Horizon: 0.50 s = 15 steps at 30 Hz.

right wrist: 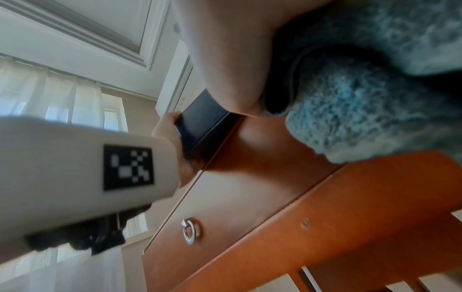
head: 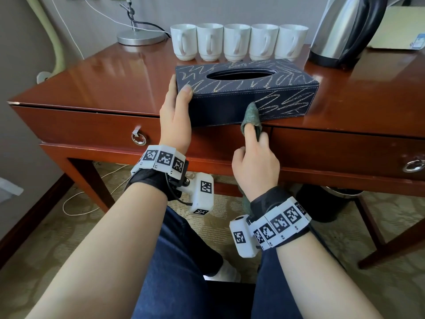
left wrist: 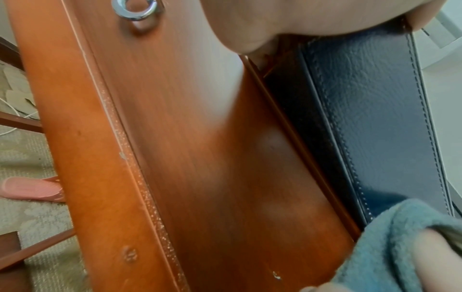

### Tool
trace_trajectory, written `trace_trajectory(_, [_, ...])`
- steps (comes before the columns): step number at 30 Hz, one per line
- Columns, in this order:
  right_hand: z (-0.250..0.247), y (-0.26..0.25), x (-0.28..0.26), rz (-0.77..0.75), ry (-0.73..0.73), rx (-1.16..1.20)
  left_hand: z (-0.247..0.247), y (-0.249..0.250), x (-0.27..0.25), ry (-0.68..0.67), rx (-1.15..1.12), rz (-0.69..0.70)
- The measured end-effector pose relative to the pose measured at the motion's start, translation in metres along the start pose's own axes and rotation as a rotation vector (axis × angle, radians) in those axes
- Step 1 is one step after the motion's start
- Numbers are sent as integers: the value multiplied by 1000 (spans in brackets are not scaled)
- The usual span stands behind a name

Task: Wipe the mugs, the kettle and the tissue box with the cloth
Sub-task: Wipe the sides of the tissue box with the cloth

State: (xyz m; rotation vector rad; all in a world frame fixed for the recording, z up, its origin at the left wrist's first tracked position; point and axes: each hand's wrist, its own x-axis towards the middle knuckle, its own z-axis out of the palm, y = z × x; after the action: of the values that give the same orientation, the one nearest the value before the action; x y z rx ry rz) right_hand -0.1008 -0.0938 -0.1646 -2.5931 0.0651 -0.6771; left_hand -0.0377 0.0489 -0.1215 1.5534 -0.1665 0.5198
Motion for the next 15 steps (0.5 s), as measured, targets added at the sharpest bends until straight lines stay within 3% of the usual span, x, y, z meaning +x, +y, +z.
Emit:
trace_trajectory(5, [9, -5, -13, -16, -91, 19, 0, 2, 1, 1, -4, 3])
trace_trajectory(12, [3, -1, -1, -19, 12, -8, 1, 1, -1, 15, 25, -8])
trace_trajectory(15, [5, 3, -5, 12, -31, -26, 1, 0, 0, 29, 44, -29])
